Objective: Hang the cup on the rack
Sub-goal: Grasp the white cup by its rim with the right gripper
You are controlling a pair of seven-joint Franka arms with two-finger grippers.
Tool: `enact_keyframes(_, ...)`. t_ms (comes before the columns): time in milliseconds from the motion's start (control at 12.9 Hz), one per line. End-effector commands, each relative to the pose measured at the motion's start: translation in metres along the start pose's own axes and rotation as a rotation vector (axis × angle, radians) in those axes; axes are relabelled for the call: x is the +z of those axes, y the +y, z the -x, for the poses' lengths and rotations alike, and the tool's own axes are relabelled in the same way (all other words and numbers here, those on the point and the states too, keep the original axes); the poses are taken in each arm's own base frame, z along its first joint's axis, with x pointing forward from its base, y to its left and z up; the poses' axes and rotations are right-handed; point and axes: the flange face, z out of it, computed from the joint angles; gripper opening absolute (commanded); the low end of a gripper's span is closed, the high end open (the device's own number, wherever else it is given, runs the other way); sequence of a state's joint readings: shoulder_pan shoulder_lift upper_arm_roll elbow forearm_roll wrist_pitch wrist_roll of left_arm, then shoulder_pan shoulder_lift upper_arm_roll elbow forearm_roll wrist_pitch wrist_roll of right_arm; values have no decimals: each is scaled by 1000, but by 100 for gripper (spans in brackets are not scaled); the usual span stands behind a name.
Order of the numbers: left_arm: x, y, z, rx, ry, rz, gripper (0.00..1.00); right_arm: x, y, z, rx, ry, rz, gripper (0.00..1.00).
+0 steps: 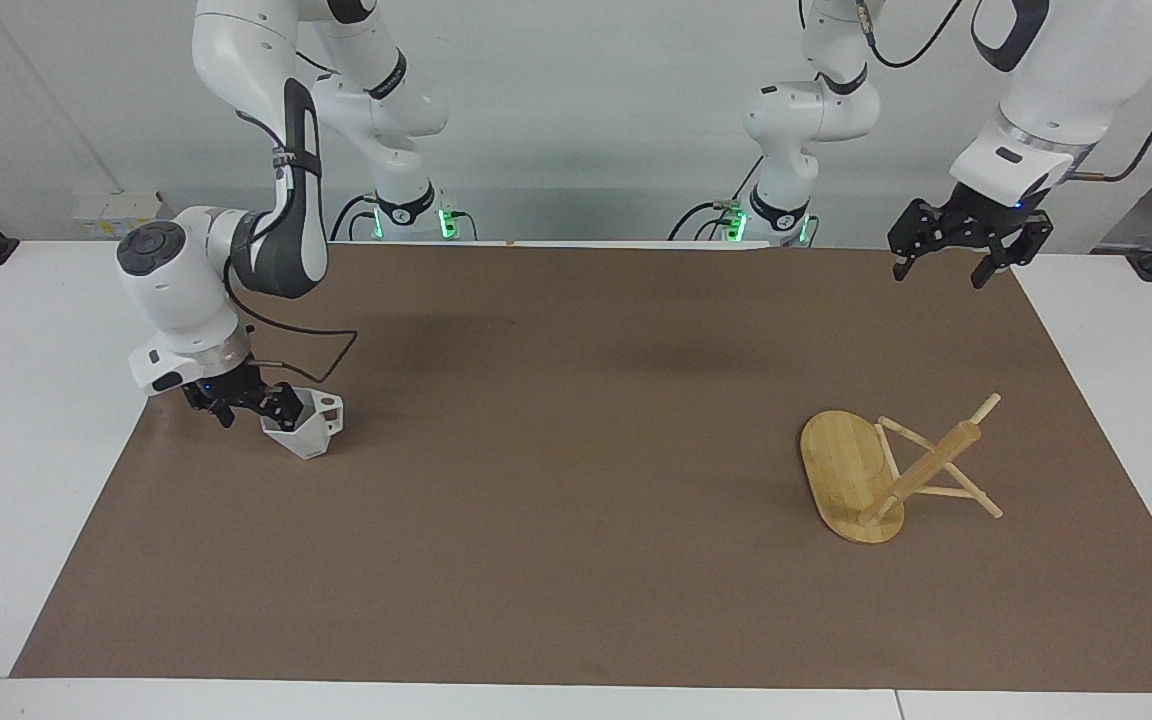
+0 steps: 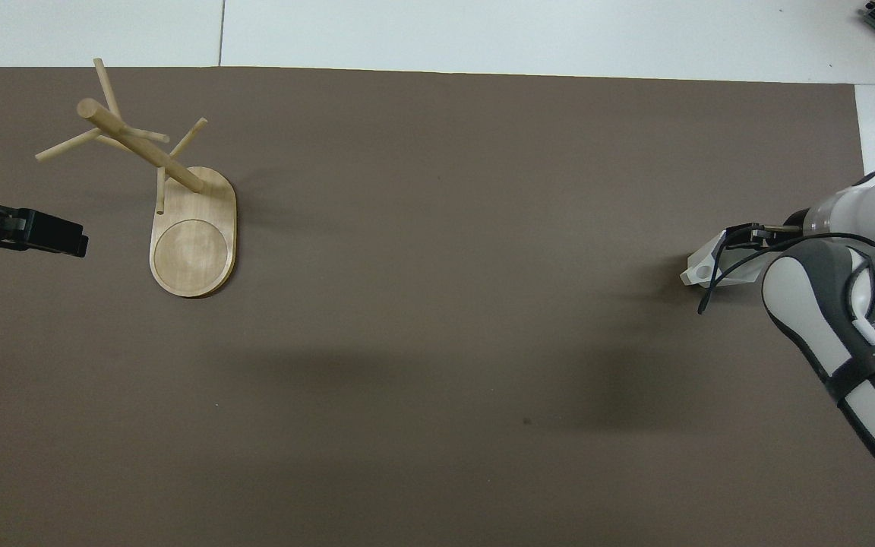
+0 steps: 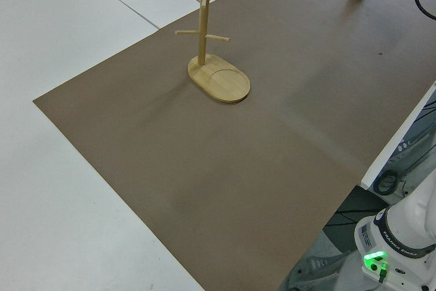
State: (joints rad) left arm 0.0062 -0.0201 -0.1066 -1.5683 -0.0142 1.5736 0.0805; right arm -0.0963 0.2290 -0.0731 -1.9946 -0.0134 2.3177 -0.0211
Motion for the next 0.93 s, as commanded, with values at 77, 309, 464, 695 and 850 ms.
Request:
enact_keyframes(77,-2,-2,8,5,-1,10,100,2,-3,4,19,0,-14,88)
enact_keyframes(309,-2,-2,8,5,-1,10,100,2,-4,6,16,-29,-16,49)
enact_keyframes(464,-2,-2,8,5,-3,10,100,1,-6,6,13,-42,-17,32)
enact_keyframes(695,-2,-2,10,2,-11,10,100,-3,-8,6,12,-42,-18,12)
enact_keyframes(850,-3,-2,10,3,-9,10,100,-7,-8,5,10,-37,-19,0)
